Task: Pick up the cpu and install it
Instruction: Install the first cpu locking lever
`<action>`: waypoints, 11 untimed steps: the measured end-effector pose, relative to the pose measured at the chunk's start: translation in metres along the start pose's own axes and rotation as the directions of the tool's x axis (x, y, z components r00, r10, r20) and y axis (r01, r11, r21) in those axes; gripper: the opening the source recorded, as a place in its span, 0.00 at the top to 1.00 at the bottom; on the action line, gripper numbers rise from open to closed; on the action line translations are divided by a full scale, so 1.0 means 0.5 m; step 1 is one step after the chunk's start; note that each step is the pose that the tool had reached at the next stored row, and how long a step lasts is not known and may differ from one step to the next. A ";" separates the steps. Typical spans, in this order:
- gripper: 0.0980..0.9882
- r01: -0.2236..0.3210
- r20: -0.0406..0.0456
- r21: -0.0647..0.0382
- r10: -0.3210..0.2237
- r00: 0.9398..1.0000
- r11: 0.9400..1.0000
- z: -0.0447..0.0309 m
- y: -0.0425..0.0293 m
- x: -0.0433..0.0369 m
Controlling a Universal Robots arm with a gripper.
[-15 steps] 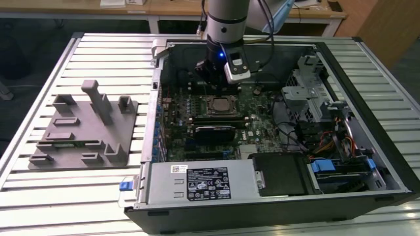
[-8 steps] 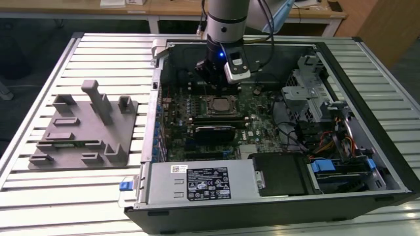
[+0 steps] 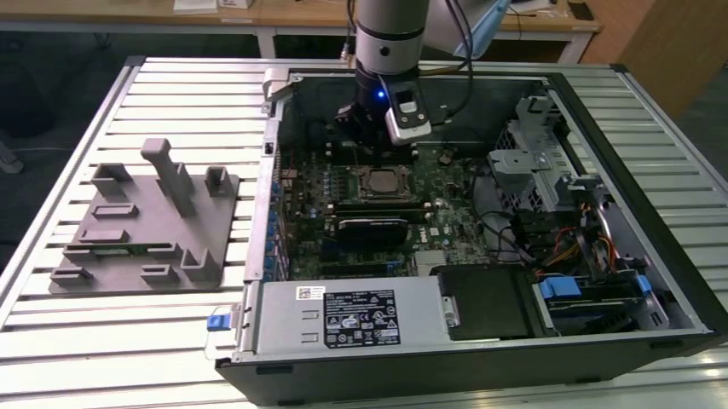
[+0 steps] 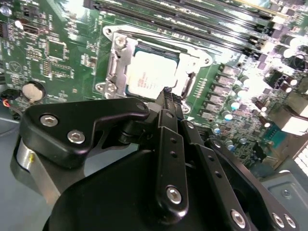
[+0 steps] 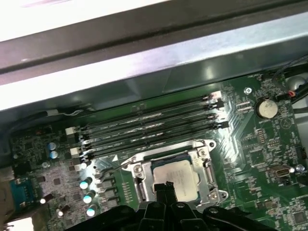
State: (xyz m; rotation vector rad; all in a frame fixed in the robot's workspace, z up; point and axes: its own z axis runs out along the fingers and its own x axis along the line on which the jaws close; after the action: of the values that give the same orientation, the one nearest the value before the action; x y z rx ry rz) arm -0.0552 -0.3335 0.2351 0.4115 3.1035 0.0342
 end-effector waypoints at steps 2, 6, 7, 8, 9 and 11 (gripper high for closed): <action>0.99 0.000 0.000 0.000 0.000 1.000 1.000 0.000 -0.002 0.008; 0.99 0.000 0.000 0.000 0.000 1.000 1.000 0.000 -0.007 0.026; 0.99 0.000 0.000 0.000 0.000 1.000 1.000 0.000 -0.009 0.032; 0.99 0.000 0.000 0.000 0.000 1.000 1.000 0.000 -0.010 0.039; 0.99 0.000 0.000 0.000 0.000 1.000 1.000 -0.001 -0.012 0.044; 0.99 0.000 0.000 0.000 0.000 1.000 1.000 -0.001 -0.015 0.055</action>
State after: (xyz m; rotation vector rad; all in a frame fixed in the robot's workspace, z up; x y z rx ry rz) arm -0.0838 -0.3335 0.2350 0.4116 3.1033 0.0344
